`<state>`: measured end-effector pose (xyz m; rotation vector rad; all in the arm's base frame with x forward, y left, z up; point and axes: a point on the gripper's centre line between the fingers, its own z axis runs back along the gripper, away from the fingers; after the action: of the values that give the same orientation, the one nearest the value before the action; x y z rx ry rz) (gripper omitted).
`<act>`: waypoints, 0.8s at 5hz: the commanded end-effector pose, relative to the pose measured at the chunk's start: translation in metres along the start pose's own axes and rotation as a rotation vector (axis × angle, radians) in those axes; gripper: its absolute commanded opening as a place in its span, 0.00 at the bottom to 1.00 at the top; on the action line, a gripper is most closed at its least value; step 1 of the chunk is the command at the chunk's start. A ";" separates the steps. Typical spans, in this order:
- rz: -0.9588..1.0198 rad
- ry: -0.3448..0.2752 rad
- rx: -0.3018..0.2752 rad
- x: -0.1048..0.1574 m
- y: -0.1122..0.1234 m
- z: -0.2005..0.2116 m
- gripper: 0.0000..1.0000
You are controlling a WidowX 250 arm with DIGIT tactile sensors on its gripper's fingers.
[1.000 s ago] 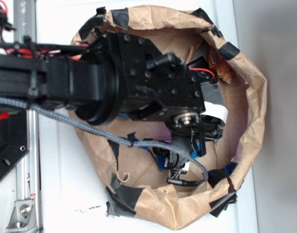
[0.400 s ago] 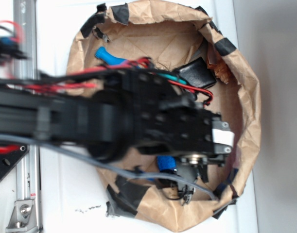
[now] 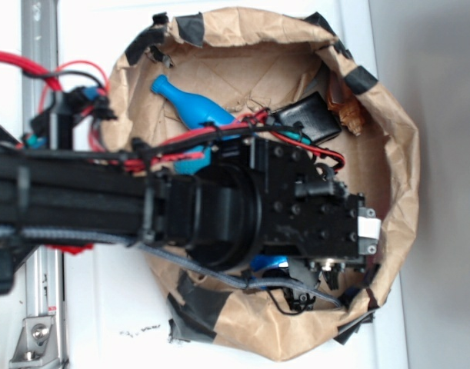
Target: Grab the blue sponge.
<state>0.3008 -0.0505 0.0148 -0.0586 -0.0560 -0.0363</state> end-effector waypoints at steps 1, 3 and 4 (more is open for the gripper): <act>0.015 0.012 0.055 -0.009 0.020 0.039 0.00; -0.002 -0.017 0.057 -0.018 0.044 0.127 0.00; 0.005 -0.079 0.110 -0.029 0.041 0.169 0.00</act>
<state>0.2642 0.0062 0.1589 0.0451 -0.0596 -0.0241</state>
